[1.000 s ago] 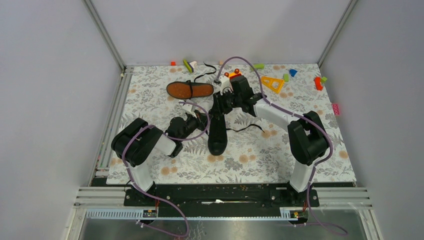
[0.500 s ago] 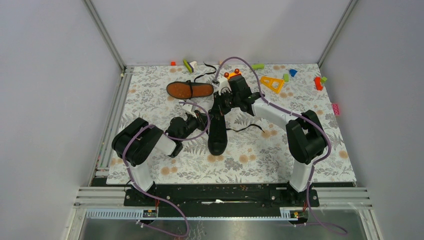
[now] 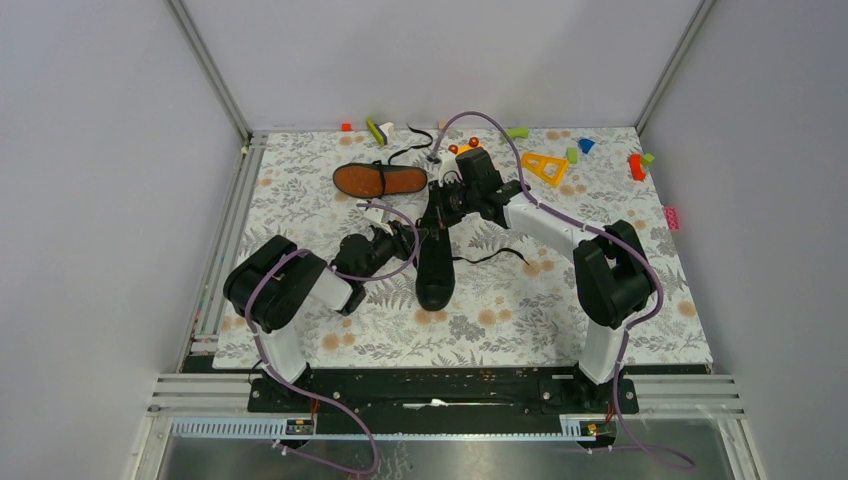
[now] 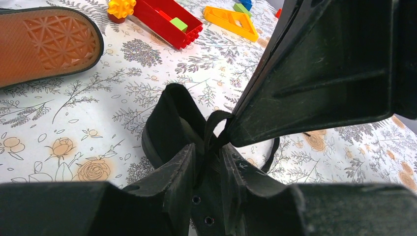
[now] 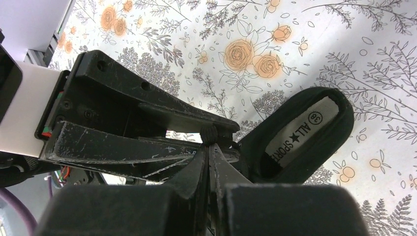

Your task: Tie the shoes

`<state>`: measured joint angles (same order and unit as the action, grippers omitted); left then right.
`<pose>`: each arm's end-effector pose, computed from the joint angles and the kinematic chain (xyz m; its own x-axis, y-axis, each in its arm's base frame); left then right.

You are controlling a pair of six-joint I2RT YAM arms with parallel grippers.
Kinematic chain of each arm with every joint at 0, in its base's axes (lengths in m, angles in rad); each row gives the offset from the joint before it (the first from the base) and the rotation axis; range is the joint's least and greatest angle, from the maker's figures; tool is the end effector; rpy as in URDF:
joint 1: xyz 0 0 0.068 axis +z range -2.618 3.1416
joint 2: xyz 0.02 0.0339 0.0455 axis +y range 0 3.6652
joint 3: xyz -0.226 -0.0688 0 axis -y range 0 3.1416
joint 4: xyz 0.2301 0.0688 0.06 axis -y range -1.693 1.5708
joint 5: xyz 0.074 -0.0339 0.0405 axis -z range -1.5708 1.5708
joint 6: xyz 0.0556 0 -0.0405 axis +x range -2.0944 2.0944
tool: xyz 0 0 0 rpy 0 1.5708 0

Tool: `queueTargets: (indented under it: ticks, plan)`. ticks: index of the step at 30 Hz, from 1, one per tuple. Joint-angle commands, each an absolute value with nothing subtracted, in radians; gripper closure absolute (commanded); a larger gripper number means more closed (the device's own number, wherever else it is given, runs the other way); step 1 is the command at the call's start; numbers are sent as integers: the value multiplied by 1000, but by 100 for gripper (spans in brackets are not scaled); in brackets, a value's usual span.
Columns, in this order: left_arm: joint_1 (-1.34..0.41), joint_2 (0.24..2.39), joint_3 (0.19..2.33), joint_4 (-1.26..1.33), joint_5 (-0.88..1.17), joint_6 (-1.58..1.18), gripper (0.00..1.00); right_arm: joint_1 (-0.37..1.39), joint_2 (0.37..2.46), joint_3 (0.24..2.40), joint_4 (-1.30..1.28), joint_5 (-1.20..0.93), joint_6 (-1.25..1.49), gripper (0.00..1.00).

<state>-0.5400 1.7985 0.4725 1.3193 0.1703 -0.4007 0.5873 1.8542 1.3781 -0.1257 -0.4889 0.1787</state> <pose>0.2643 -0.1694 0.1241 -0.2596 -0.2926 -0.9203 0.5982 0.6995 -0.3911 0.3324 0.2526 0.2087 -0.6080 -0.2162 -0.7639 -0.7148 0.5679 0.4082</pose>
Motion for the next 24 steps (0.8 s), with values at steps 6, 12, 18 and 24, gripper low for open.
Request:
queueTargets:
  ticks: [6,12,18,24]
  plan:
    - [-564,1789,491,1413,113,-390,69,599,1823,1416,-149,-509,279,100]
    - [-603,1793,505,1401,57,-356,69,599,1815,1417,-164,-501,323,100]
    - [-620,1810,516,1390,12,-347,77,600,1809,1425,-198,-471,353,100]
    - [-620,1811,523,1379,22,-353,100,599,1801,1425,-219,-441,377,100]
